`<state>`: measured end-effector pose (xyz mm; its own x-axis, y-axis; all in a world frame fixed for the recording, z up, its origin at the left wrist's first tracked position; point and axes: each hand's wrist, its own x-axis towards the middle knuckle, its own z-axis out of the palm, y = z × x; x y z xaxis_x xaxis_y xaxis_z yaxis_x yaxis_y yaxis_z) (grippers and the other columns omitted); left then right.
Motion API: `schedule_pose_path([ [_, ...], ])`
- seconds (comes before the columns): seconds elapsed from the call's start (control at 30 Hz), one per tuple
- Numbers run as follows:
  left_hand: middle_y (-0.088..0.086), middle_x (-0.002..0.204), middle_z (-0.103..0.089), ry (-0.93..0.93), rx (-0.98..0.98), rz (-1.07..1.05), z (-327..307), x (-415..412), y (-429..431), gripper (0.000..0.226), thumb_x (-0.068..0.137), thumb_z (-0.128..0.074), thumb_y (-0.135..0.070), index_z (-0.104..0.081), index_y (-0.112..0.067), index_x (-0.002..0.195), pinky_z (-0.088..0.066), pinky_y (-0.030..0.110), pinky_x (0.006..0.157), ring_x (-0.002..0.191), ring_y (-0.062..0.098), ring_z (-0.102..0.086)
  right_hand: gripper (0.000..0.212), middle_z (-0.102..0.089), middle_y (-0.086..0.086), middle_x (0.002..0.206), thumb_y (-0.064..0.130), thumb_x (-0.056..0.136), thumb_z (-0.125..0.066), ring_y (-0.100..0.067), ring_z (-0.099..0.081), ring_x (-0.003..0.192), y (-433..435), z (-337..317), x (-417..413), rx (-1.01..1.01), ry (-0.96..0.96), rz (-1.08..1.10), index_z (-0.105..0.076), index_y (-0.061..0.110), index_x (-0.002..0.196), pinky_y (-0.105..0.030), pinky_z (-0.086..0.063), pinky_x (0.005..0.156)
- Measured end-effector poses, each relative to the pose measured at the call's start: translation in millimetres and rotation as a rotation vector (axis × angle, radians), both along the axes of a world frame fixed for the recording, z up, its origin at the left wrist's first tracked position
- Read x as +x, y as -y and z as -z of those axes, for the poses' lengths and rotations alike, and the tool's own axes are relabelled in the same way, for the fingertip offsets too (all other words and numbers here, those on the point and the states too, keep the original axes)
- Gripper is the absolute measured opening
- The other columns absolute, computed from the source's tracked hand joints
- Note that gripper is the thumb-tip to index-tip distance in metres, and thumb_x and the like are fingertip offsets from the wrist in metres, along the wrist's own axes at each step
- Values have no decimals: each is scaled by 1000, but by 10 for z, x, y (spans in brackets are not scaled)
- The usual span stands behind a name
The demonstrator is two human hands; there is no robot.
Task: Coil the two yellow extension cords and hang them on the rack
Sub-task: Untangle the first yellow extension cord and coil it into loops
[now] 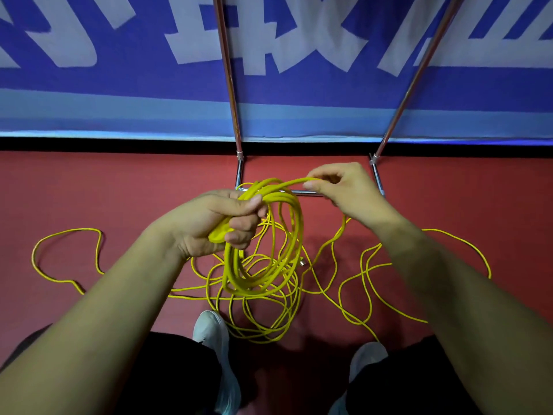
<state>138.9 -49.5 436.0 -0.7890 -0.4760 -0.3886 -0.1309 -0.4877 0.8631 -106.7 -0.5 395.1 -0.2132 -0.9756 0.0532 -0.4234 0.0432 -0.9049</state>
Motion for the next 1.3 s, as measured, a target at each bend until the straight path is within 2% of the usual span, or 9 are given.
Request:
schedule_pose_path([
  [0.23, -8, 49, -42, -320, 273, 27, 79, 80, 186, 20, 83, -70, -26, -58, -10, 83, -32, 20, 44, 36, 4, -35, 15, -54, -4, 57, 14, 90, -67, -9, -47, 52, 28, 214, -146, 84, -105, -21, -66, 16, 75, -19, -35, 51],
  [0.33, -3, 56, -37, -520, 443, 57, 53, 153, 268, 18, 99, -48, -19, -55, -3, 92, -31, 26, 52, 44, 12, -33, 20, -56, -4, 64, 12, 92, -63, -7, -44, 56, 10, 481, -223, 262, -217, -57, -65, 4, 73, -18, -31, 53],
  [0.43, -2, 61, -37, -588, 467, 14, 28, 189, 314, 20, 102, -44, -19, -52, -2, 95, -33, 28, 58, 50, 15, -41, 25, -61, -10, 78, 10, 95, -58, -11, -47, 67, -64, 784, -153, 479, -21, -73, -58, 14, 70, -23, -31, 59],
  [0.6, -2, 62, -57, -367, 136, -270, -17, 106, 225, 15, 79, -68, -27, -63, -12, 79, -56, 24, 62, 65, 18, -67, 14, -64, -9, 73, 19, 97, -59, -18, -62, 59, -174, 971, 185, 621, 417, 90, -47, 15, 89, -29, -51, 59],
  [0.7, 4, 76, -72, -266, 65, -455, -7, 70, 261, 15, 84, -55, -27, -59, -12, 80, -58, 24, 59, 71, 20, -73, 19, -51, -3, 58, 24, 96, -61, -10, -45, 41, -183, 964, 330, 609, 348, 122, -51, 18, 81, -21, -33, 45],
  [0.8, -3, 62, -59, -216, -50, -490, 37, 68, 311, 13, 92, -51, -23, -54, -16, 82, -49, 21, 52, 54, 14, -60, 20, -36, -1, 52, 24, 95, -61, -6, -27, 33, -185, 909, 412, 572, 249, 42, -58, 15, 78, -15, -26, 35],
  [0.93, -7, 54, -36, -218, -65, -498, 86, 119, 379, 20, 97, -46, -20, -49, -19, 78, -27, 19, 50, 45, 8, -33, 17, -43, 8, 37, 14, 93, -61, -3, -41, 28, -129, 833, 430, 462, -175, -69, -71, 2, 85, -12, -28, 33],
  [1.13, -7, 49, -34, -96, -20, -245, 20, 239, 375, 14, 90, -45, -23, -48, -12, 82, -30, 20, 44, 37, 8, -32, 22, -50, 4, 56, 11, 95, -51, -8, -43, 43, -2, 978, 207, 409, -138, 251, -60, 23, 78, -19, -31, 39],
  [1.3, -3, 52, -32, 58, -53, -85, 19, 263, 301, 15, 89, -47, -20, -49, -7, 83, -27, 21, 42, 37, 9, -30, 10, -67, -20, 83, 20, 94, -48, -24, -52, 60, 34, 1066, -21, 376, -123, 424, -54, 24, 86, -25, -37, 51],
])
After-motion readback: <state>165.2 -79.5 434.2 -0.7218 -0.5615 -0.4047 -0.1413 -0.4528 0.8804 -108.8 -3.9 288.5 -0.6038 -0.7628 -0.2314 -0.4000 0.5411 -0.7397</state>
